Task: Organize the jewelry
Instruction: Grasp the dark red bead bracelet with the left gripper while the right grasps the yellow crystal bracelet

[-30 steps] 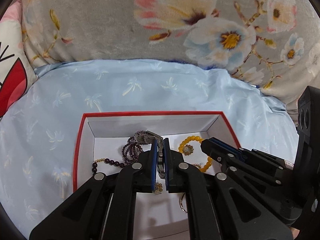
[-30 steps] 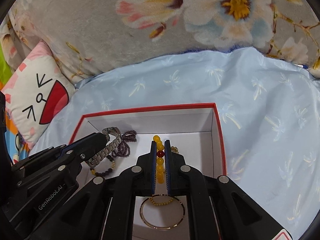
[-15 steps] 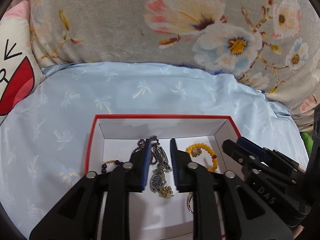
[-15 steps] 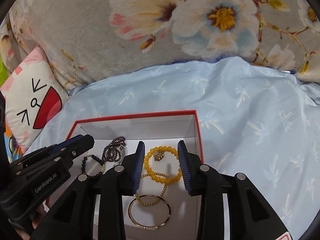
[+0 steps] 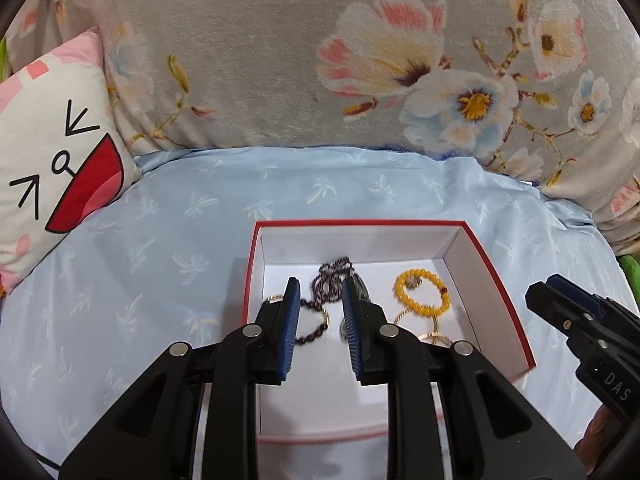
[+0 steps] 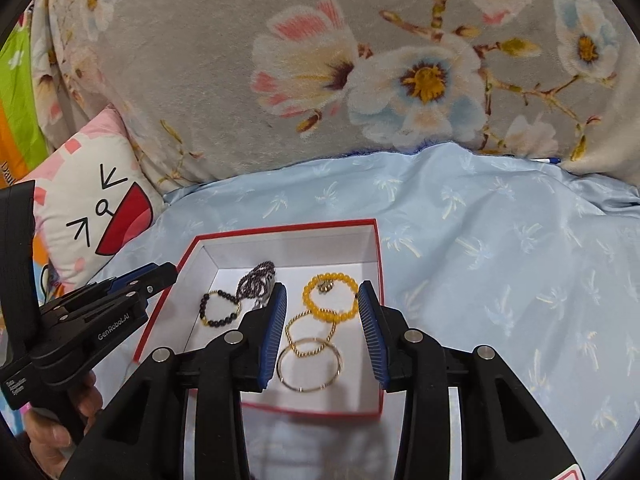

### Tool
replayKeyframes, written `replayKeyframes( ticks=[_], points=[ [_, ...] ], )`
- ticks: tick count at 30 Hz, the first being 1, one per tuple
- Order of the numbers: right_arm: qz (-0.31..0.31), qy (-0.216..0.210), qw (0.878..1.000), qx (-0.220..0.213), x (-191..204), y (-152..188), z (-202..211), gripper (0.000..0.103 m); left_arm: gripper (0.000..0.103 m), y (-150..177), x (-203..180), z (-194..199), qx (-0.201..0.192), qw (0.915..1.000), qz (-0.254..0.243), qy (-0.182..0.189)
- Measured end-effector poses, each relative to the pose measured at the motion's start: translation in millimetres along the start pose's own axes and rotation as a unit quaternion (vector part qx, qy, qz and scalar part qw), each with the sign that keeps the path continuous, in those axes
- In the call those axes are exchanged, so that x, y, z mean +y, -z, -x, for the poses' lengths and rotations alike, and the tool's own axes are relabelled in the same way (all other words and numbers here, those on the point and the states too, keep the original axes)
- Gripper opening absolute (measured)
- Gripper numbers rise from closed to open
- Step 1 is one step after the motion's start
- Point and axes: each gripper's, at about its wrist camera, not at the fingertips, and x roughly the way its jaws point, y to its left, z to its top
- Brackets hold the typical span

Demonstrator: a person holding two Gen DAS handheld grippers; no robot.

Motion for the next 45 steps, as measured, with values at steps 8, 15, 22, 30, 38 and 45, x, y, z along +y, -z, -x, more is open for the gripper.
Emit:
replayKeyframes(
  ticks=[8,15,22,30,38,45],
  points=[
    [0.008,0.003,1.0,0.016,2,41,32,0.037,0.021,40,4,32,0.012,0.9999,-0.003,0.002],
    [0.005,0.003,0.999,0.043,-1,85,56,0.037,0.029,83,0,50,0.037,0.9991,0.005,0.019],
    [-0.002,0.012,0.996,0.086,-9,138,67,0.037,0.035,130,-12,51,0.07,0.9973,0.007,0.02],
    [0.002,0.024,0.994,0.106,-7,167,64,0.037,0.035,159,-27,38,0.096,0.9952,-0.001,0.016],
    [0.013,0.029,0.993,0.116,-2,176,53,0.034,0.044,161,-39,35,0.087,0.9961,-0.019,0.003],
    [0.031,0.05,0.992,0.109,2,176,51,0.021,0.045,160,-45,31,0.078,0.9965,-0.029,-0.007]
  ],
)
